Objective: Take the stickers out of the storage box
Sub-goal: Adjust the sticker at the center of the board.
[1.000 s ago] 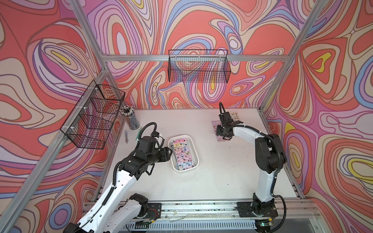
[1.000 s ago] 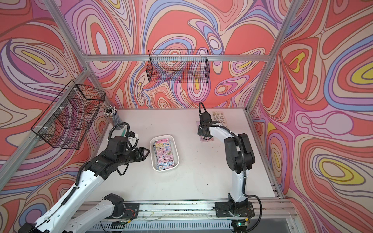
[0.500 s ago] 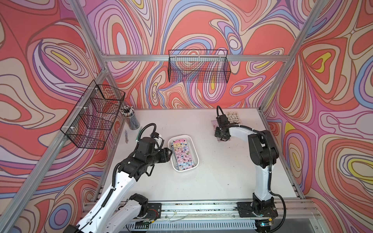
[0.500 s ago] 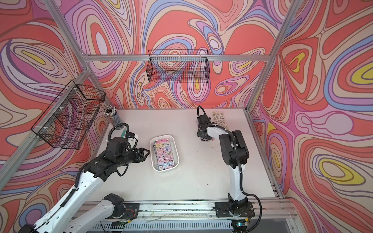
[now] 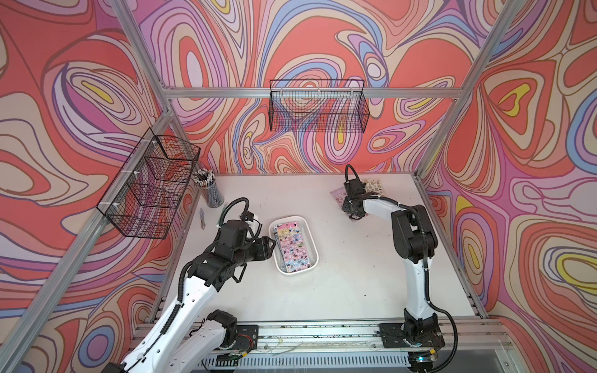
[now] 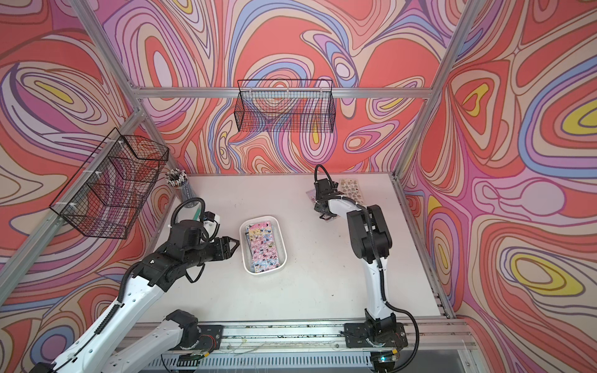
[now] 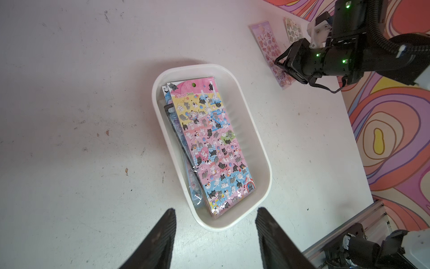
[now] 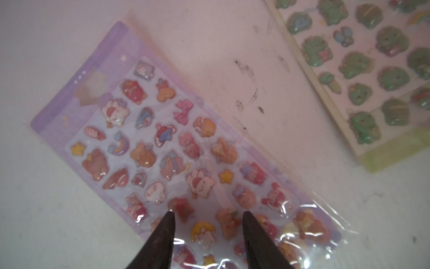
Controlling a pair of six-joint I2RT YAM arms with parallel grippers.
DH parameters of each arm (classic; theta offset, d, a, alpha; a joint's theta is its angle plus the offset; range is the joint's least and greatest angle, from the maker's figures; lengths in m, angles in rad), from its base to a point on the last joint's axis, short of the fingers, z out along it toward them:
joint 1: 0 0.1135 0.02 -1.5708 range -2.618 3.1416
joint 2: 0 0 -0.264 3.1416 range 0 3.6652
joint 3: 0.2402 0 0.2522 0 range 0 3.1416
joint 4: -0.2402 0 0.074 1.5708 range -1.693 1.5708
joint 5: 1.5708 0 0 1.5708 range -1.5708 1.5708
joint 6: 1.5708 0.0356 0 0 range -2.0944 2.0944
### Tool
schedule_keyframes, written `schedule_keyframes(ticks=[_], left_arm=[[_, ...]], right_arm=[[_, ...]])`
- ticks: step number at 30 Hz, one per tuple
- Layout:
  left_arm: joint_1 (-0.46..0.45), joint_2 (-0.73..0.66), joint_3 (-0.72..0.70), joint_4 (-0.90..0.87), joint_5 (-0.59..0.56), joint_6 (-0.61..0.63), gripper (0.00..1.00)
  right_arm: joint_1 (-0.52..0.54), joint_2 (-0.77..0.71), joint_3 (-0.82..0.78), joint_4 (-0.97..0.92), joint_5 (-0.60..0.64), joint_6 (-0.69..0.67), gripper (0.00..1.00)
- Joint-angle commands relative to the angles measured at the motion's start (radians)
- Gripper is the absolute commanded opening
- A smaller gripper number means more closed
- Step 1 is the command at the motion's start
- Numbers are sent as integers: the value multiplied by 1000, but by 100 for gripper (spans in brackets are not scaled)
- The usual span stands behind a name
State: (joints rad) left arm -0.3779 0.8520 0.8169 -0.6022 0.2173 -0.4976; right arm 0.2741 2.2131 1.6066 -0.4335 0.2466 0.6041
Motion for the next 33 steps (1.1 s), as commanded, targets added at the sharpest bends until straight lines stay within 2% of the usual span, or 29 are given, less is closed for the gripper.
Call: schedule_keyframes(ticks=[1, 10, 17, 23, 28, 31, 33], left_arm=[[7, -19, -7, -6, 3, 4, 59], [13, -24, -9, 0, 20, 3, 59], [35, -15, -9, 6, 38, 3, 59], [37, -10, -9, -1, 26, 7, 59], [36, -10, -9, -7, 7, 9, 59], [37, -6, -7, -11, -2, 10, 59], [38, -3, -5, -13, -9, 10, 59]], right_arm=[[-29, 51, 17, -26, 9, 60, 49], [-72, 73, 70, -22, -6, 97, 48], [-60, 30, 93, 31, -104, 75, 48], [-55, 2, 179, 14, -245, -23, 50], [-53, -71, 103, 65, -328, -51, 50], [-52, -92, 33, 148, -448, -68, 39], [-48, -73, 25, 170, -533, -86, 27]])
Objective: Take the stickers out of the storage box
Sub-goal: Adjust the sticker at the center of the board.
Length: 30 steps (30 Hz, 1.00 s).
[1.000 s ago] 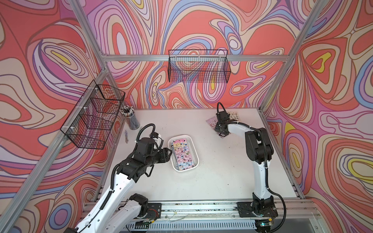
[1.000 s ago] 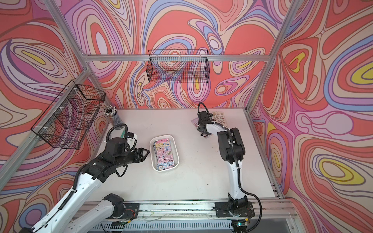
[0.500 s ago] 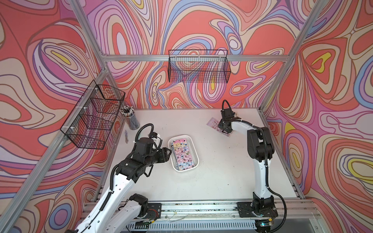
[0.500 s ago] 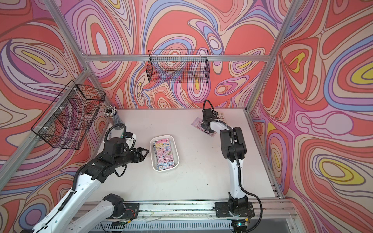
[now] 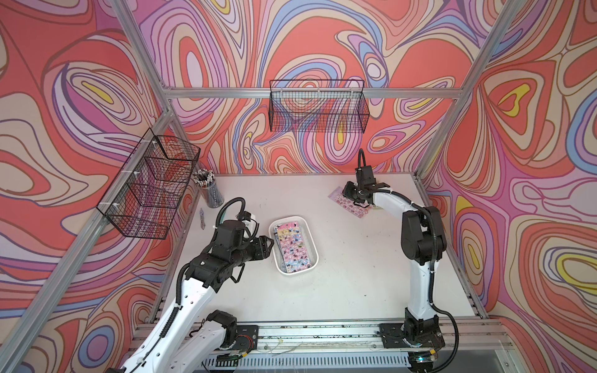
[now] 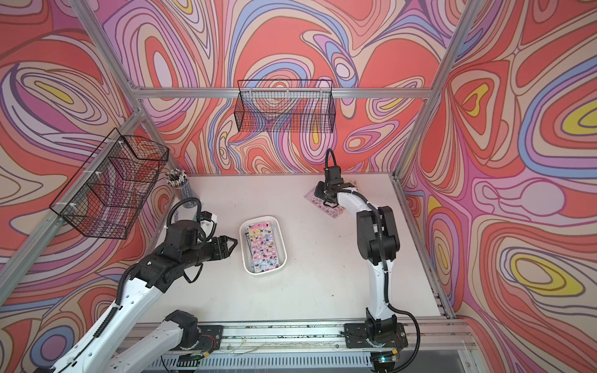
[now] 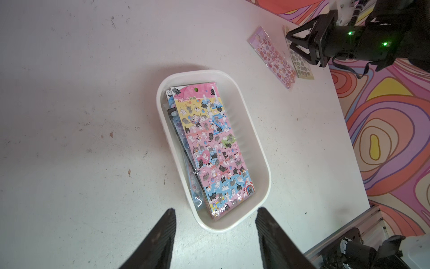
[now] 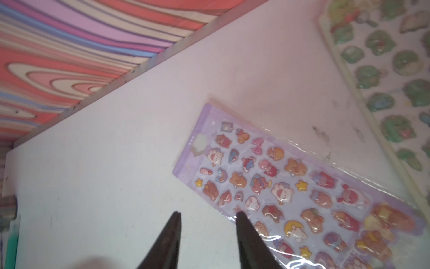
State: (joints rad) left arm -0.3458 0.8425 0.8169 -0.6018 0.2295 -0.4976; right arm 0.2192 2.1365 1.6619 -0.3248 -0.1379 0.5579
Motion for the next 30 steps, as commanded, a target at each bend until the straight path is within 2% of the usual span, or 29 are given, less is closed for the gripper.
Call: schedule_keyframes(ticks=[1, 4, 10, 19, 30], left_arm=[[6, 8, -5, -13, -22, 10, 59], [6, 13, -6, -15, -26, 11, 59], [5, 22, -7, -18, -32, 11, 59], [5, 39, -1, -26, -38, 18, 59], [5, 49, 2, -23, -43, 19, 59]], right_arm=[[11, 15, -27, 62, -171, -46, 20], [24, 47, -16, 64, -172, -50, 8], [25, 144, 42, 54, -132, -46, 0], [25, 231, 89, 137, -129, -26, 0], [23, 314, 161, 96, -25, -32, 0]])
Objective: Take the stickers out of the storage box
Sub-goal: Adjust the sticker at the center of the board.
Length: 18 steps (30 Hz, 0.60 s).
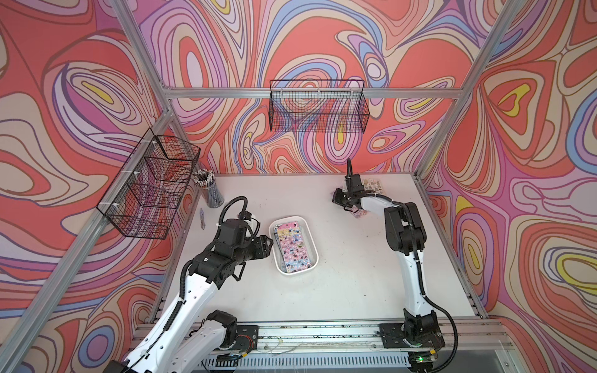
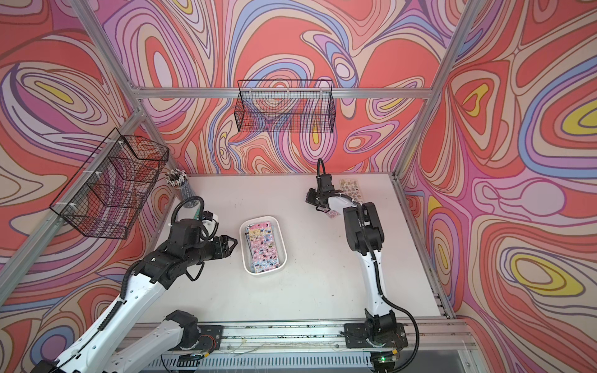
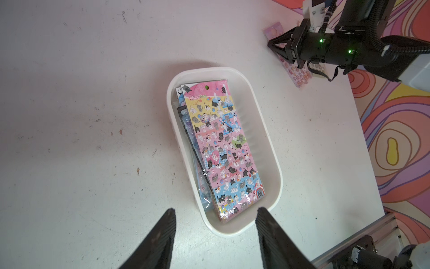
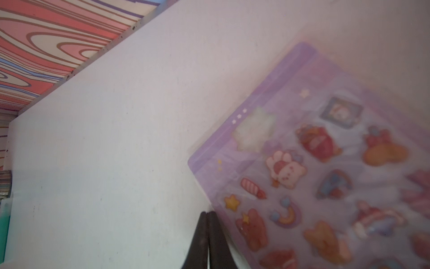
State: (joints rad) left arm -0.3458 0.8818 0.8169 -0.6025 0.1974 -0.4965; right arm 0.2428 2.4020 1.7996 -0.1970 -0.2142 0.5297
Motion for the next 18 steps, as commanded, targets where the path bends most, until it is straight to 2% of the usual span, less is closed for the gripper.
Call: schedule_keyframes(ticks=[1, 9, 17, 18], left_arm=[[7, 14, 4, -23, -9, 20, 59], [6, 17, 2, -23, -14, 20, 59], [7, 22, 5, -24, -12, 20, 59], [8, 20, 4, -24, -12, 21, 59]], right_arm=[[-2, 58, 35, -40, 56, -5, 0], [-14, 107, 118, -74, 55, -22, 0], [-28, 61, 151, -82, 17, -53, 0], [-28, 43, 142, -67, -6, -55, 5]])
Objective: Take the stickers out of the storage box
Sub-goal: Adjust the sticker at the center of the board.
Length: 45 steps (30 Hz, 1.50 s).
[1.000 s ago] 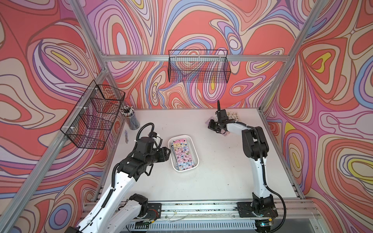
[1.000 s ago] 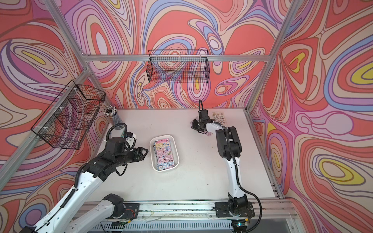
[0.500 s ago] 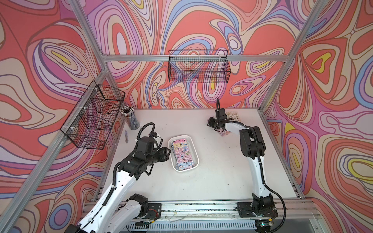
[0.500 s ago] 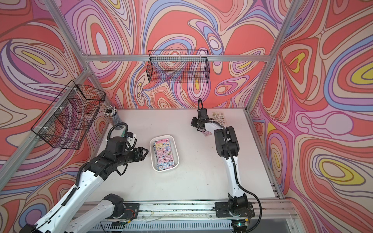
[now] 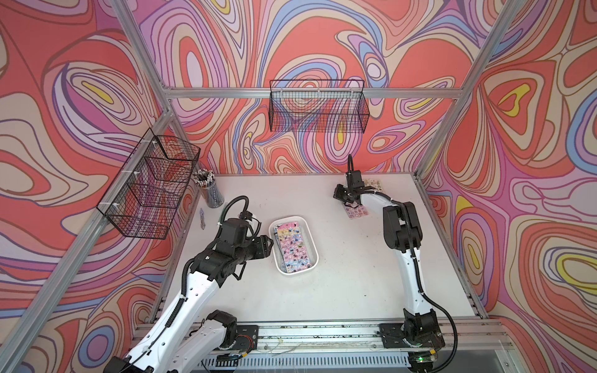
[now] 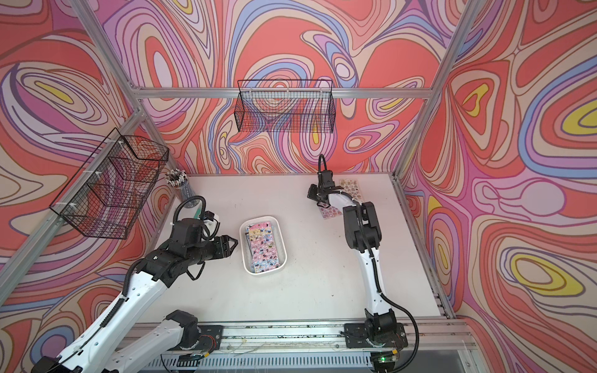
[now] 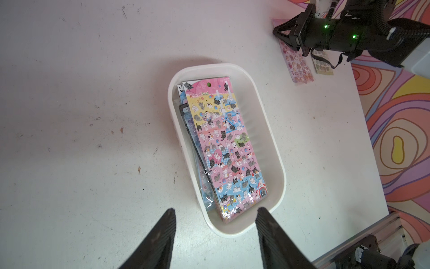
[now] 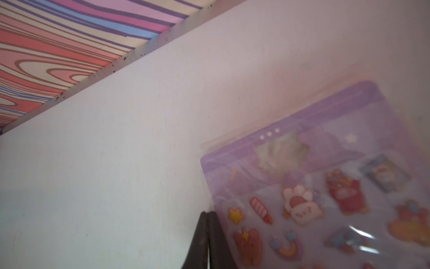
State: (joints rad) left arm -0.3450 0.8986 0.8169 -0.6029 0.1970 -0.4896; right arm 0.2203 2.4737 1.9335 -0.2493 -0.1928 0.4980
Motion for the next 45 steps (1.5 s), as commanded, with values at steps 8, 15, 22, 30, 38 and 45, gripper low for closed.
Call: schedule_keyframes(ticks=[8, 15, 22, 30, 38, 45], left_arm=[[7, -2, 2, -22, -7, 11, 59], [7, -7, -1, -20, -6, 9, 59], [7, -9, -4, -18, -4, 9, 59], [6, -4, -4, -19, -10, 5, 59], [8, -2, -2, -16, -7, 5, 59], [8, 0, 1, -20, -5, 9, 59]], right_arm=[[-10, -187, -84, 48, -93, -49, 9], [-34, -271, -251, 55, -70, -48, 0], [-74, -281, -368, 111, -120, -32, 0], [-85, -230, -370, 94, -80, -33, 0], [-96, -191, -384, 88, -40, -29, 0], [-114, -149, -365, 79, -13, -34, 0]])
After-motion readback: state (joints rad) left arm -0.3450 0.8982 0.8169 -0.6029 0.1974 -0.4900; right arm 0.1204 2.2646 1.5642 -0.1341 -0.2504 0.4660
